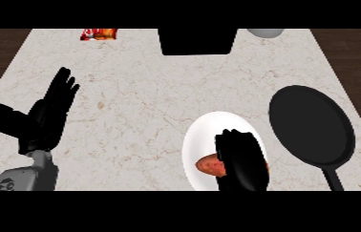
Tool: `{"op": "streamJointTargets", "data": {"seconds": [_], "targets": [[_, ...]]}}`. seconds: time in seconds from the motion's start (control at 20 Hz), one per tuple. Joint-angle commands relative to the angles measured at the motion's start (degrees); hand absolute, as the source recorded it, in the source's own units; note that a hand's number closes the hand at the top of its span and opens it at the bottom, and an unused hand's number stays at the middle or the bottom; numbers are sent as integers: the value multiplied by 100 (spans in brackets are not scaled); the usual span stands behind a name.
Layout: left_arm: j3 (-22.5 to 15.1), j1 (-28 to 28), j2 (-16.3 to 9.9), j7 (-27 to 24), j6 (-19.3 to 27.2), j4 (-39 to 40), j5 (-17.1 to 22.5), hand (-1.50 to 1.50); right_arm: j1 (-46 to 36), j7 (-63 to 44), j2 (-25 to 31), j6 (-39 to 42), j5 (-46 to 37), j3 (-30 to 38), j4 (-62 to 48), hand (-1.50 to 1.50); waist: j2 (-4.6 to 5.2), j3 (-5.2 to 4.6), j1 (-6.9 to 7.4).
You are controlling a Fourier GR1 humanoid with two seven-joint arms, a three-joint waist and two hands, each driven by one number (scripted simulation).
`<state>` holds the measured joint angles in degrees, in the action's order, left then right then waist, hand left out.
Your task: Pick the sweet potato from the plate and place it in the pan
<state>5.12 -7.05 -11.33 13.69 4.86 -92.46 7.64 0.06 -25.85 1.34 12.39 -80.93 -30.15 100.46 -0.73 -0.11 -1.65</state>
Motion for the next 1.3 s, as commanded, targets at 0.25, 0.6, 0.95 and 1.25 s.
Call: {"op": "streamJointTargets", "data": {"seconds": [0.25,0.6,0.95,1.25], "targets": [[28,-22,-1,60,-104,-61,82,0,270,-1094,134,1091,-1317,-996,2980,150,37,6,91],[-116,82,223,-426,-142,232,-141,0,-609,-1093,-131,1484,-722,356,3106,150,75,9,165],[23,-360,192,-217,-79,441,-106,0,-387,-54,401,429,541,2529,2628,150,93,16,144],[78,-324,79,133,-65,49,-69,0,-355,1211,1173,-211,1989,4602,1822,150,84,23,130]]}}
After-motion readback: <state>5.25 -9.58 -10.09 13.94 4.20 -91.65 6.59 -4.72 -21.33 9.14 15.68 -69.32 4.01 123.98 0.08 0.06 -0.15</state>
